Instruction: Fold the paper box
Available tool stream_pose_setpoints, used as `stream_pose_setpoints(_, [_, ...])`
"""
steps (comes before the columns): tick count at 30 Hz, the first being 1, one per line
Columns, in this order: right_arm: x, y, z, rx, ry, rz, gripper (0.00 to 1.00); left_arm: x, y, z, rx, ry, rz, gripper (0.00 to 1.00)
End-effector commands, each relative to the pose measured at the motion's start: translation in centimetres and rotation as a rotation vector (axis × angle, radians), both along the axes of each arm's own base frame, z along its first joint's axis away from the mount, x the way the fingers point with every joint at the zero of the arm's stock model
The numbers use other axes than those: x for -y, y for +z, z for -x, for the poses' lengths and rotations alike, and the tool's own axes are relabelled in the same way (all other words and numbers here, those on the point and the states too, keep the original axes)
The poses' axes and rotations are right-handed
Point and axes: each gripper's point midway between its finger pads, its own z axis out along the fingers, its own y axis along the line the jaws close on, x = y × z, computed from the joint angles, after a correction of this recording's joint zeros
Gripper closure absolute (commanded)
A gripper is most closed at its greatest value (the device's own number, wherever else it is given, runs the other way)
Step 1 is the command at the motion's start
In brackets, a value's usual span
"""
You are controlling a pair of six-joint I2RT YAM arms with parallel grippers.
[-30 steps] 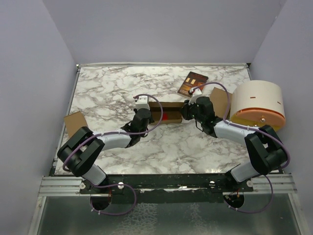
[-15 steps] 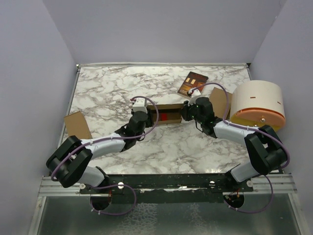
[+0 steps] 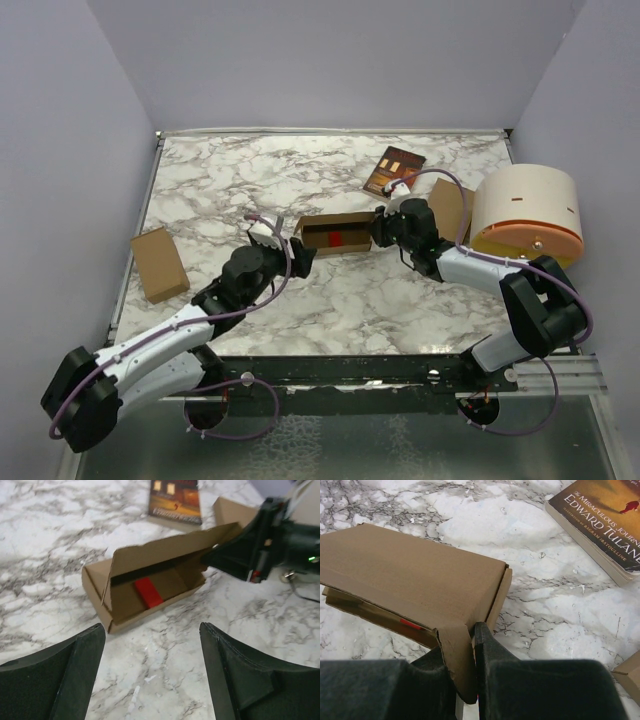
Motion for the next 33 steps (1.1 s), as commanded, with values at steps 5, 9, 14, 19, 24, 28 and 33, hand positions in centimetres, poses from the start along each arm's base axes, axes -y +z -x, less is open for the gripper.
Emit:
stream_pose_setpoints(5, [-0.1, -0.6, 0.4, -0.007, 0.019, 0.027, 0.89, 0.9, 7.2, -1.3, 0.027, -0.155, 0.065, 0.27])
stream_pose_setpoints(9, [-0.1, -0.5, 0.4, -0.002, 0.022, 0.026, 0.89, 0.3, 8.1, -4.8, -0.028, -0.196, 0.175, 0.45])
stream_pose_setpoints(14, [-0.1, -0.6, 0.4, 0.0, 0.028, 0.03, 0.88, 1.9, 7.1, -8.3, -0.102, -0.26, 0.184, 0.55])
stream_pose_setpoints(19, [-0.2, -0.5, 0.5, 0.003, 0.035, 0.031, 0.87, 4.2, 4.6, -9.8, -0.201, -0.367, 0.185, 0.62])
stream_pose_setpoints(24, [-0.1, -0.4, 0.5, 0.014, 0.048, 0.045, 0.83, 5.0, 1.8, -9.7, -0.287, -0.416, 0.183, 0.66])
stream_pose_setpoints(28, [-0.1, -0.7, 0.8, 0.006, 0.068, 0.062, 0.8, 5.0, -0.2, -9.2, -0.338, -0.424, 0.177, 0.67])
stream_pose_setpoints(33, [0.3, -0.1, 1.0, 0.034, 0.088, 0.102, 0.78, 4.9, -2.9, -8.5, -0.405, -0.417, 0.173, 0.67])
